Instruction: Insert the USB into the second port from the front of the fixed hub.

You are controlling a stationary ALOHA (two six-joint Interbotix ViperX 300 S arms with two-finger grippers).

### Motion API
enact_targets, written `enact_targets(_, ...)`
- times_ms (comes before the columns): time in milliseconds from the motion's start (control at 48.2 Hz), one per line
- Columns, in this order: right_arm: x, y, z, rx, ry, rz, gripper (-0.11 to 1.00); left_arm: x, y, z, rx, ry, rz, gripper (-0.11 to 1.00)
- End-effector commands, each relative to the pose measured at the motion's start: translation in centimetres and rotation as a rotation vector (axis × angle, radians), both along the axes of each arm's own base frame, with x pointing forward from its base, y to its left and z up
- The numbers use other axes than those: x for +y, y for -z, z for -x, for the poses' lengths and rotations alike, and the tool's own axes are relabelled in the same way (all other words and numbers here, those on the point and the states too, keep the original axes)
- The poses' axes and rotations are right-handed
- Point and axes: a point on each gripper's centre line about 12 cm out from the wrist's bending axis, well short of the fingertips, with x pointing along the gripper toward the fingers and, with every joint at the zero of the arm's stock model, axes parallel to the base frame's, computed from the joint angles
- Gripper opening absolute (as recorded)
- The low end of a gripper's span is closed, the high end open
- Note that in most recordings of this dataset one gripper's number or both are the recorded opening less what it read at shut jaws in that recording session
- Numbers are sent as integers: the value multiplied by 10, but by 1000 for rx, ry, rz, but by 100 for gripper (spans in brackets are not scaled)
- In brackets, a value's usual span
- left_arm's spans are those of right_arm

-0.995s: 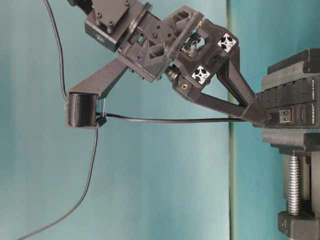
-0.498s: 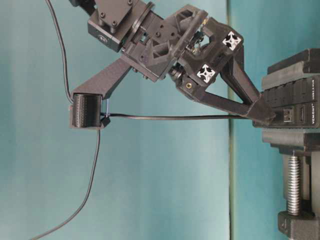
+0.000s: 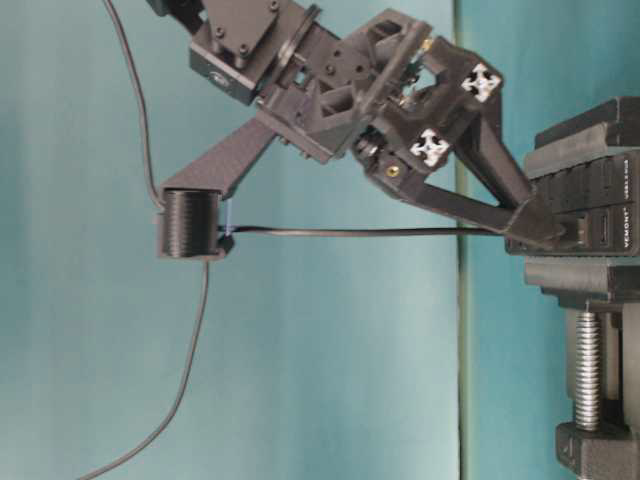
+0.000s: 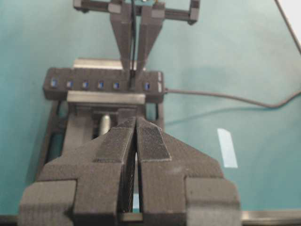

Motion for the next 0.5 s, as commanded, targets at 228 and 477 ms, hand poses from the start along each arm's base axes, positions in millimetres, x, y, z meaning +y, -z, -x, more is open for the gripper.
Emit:
enact_targets(228, 4, 12, 2, 41, 1, -6, 6, 0, -4, -2, -11, 0, 1, 0)
enact_targets(477, 5, 15, 2, 46, -2, -6, 6, 0, -3, -2, -9, 1, 1, 0)
